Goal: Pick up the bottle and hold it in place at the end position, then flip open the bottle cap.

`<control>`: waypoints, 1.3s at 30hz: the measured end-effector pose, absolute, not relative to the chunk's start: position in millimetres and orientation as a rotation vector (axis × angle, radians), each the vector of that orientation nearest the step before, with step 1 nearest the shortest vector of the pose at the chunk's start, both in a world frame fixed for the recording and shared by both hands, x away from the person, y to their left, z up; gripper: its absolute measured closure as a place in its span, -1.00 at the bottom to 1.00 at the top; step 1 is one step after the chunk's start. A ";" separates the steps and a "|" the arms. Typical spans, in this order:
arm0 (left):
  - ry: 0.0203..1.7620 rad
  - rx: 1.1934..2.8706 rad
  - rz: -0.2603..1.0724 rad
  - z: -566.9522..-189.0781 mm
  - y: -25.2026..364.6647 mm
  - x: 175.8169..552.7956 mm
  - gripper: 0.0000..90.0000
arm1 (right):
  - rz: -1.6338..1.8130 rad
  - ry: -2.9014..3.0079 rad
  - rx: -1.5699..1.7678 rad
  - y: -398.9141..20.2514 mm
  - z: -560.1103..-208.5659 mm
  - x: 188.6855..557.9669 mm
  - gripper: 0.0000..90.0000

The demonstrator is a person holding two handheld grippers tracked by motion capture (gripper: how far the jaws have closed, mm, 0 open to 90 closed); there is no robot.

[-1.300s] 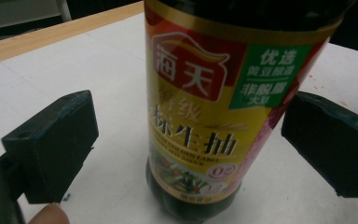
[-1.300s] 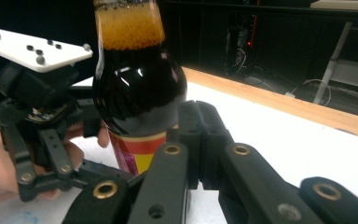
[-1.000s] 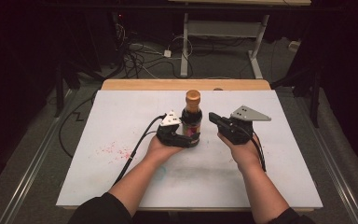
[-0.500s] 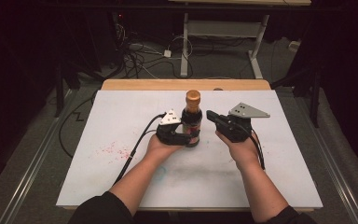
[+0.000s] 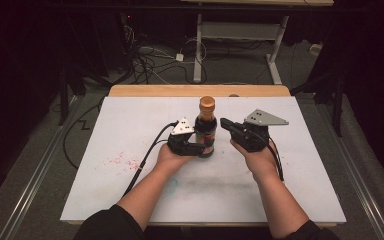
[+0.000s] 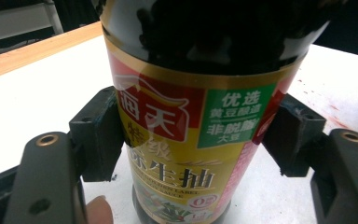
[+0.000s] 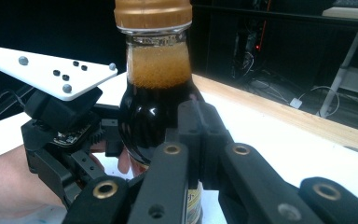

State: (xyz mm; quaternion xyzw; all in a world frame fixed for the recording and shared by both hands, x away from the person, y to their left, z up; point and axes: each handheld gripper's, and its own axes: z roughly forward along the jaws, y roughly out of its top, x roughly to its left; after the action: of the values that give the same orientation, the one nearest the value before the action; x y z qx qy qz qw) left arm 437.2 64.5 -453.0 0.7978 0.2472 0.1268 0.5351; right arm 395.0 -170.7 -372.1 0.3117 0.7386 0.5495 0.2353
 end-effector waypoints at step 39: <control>0.601 1.896 0.322 -454.2 63.5 434.5 -0.37 | 1.485 2.065 0.789 -158.1 -323.8 392.6 1.00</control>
State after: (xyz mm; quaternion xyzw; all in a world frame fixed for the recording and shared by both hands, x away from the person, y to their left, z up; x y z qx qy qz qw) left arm 434.5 63.5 -454.2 0.7955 0.2523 0.1350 0.5341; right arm 392.6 -158.1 -323.8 0.2880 0.7532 0.5417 0.2372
